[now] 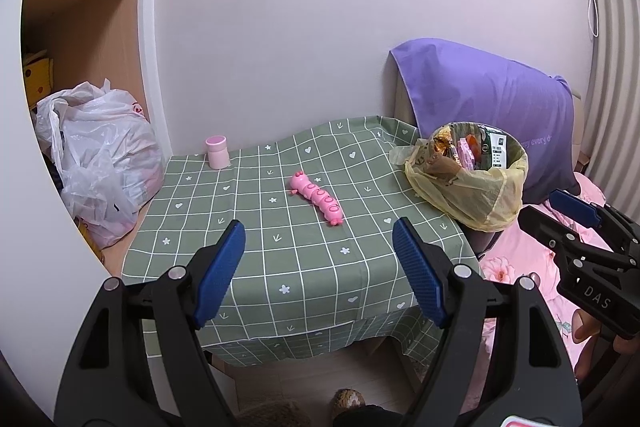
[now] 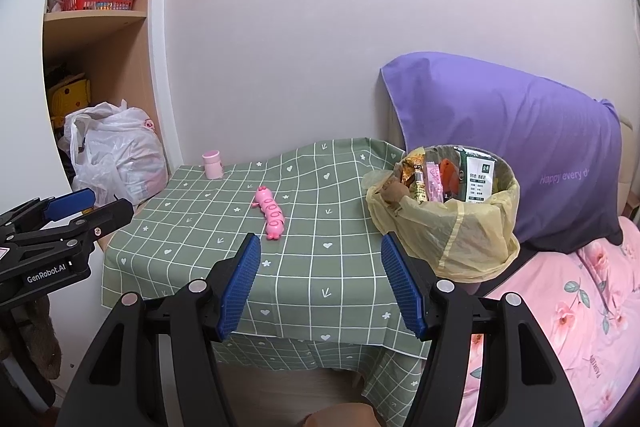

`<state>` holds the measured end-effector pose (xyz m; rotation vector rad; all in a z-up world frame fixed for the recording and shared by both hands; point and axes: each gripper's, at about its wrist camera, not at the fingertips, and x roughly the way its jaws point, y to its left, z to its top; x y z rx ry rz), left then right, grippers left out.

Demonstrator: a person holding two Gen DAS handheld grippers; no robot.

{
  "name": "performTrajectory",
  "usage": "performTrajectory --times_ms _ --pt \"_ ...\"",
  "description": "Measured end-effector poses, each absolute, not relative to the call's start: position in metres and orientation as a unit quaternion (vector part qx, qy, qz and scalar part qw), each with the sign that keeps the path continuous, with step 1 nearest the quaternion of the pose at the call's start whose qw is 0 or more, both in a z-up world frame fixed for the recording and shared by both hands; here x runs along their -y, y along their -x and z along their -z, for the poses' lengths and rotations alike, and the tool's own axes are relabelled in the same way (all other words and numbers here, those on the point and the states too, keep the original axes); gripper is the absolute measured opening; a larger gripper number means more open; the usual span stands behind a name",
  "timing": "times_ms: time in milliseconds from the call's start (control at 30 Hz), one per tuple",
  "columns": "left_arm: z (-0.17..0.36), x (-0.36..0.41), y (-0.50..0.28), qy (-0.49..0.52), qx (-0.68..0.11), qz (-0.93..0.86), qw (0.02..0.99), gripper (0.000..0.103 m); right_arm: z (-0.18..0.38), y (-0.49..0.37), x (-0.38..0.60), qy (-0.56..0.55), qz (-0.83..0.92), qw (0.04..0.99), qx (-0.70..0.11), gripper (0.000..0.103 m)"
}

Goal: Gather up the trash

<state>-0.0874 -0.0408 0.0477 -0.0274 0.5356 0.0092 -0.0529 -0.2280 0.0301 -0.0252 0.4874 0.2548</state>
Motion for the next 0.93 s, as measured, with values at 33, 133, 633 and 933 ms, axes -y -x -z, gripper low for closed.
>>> performTrajectory --times_ms 33,133,633,933 --pt "-0.048 0.040 0.086 0.013 -0.264 -0.004 0.964 0.072 -0.030 0.052 0.228 0.012 -0.126 0.962 -0.241 0.059" --pt "-0.047 0.040 0.085 0.010 -0.262 -0.008 0.965 0.072 -0.028 0.049 0.230 0.013 -0.128 0.961 -0.245 0.059" --pt "-0.032 0.030 0.062 0.020 -0.289 -0.006 0.957 0.072 -0.012 0.026 0.221 0.019 -0.128 0.952 -0.277 0.059" --pt "0.040 -0.083 -0.051 0.120 -0.401 -0.130 0.899 0.072 0.009 -0.052 0.187 0.031 -0.199 0.924 -0.324 0.059"
